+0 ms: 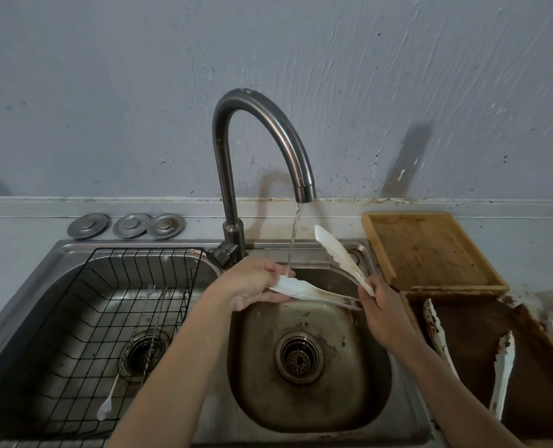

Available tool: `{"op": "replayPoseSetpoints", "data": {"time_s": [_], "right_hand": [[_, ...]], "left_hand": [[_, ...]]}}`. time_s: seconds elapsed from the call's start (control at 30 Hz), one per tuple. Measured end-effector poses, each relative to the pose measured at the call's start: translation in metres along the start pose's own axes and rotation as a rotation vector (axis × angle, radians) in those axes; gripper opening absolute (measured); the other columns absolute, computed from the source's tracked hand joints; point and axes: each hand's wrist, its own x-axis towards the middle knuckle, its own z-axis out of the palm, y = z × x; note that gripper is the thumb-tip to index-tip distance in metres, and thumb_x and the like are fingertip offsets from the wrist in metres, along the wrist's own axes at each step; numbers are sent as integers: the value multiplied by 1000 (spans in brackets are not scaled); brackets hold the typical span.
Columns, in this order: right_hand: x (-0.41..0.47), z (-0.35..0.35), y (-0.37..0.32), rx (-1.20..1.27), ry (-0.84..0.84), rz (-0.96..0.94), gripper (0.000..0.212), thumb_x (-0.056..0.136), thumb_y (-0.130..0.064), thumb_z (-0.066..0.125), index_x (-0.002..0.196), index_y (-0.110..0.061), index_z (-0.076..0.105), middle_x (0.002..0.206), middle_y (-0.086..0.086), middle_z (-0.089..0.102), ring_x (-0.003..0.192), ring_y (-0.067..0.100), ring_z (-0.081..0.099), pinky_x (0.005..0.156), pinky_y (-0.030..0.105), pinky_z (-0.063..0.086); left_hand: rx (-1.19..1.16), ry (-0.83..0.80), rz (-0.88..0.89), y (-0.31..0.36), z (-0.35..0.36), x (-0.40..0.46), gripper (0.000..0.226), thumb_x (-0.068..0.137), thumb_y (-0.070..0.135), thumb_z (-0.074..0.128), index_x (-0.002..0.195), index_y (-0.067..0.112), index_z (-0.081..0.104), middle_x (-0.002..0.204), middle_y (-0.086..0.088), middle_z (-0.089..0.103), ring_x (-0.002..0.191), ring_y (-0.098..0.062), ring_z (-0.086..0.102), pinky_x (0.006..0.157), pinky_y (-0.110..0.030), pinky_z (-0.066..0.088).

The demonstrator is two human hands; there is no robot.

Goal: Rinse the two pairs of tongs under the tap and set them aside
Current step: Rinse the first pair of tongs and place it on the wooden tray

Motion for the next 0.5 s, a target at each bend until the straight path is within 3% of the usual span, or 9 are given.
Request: {"op": "replayPoseSetpoints", "data": {"time_s": [0.1, 0.27, 0.33, 0.4, 0.5], "right_hand": [[1, 1, 1, 34, -24, 28, 8, 95, -15, 44, 92, -20, 49, 71, -5, 52, 62, 9, 50, 54, 21, 34], [-1, 7, 9, 78, -75, 71, 9, 95, -17, 45, 99, -16, 52, 77, -5, 59, 70, 12, 55, 60, 25, 41], [-1, 7, 11, 164, -73, 109, 9, 96, -16, 44, 102, -18, 51, 80, -2, 62, 69, 11, 56, 60, 24, 41], [-1, 7, 9, 228, -58, 130, 10, 96, -15, 43, 101, -18, 51, 81, 0, 64, 72, 14, 58, 62, 24, 43], [0, 5, 6, 273, -52, 158, 13, 97, -15, 42, 101, -14, 54, 83, 2, 64, 77, 15, 59, 64, 23, 43]], "left_hand": [[76, 64, 13, 1, 9, 1, 24, 88, -13, 48, 88, 4, 65, 117, -14, 59, 97, -25, 62, 68, -25, 59], [270, 336, 137, -5, 22, 8, 10, 71, -2, 73, 76, 4, 68, 82, -11, 67, 67, -20, 66, 70, -37, 61], [365, 345, 148, -1, 26, 5, 17, 68, 9, 80, 72, 7, 64, 67, -9, 68, 53, -15, 64, 59, -32, 61], [501, 317, 123, 2, 30, 1, 24, 73, 21, 79, 72, 13, 57, 60, -4, 67, 43, -8, 59, 44, -22, 50], [596, 327, 139, 4, 31, -2, 27, 77, 28, 75, 71, 15, 52, 57, -3, 64, 37, -7, 54, 39, -18, 42]]}}
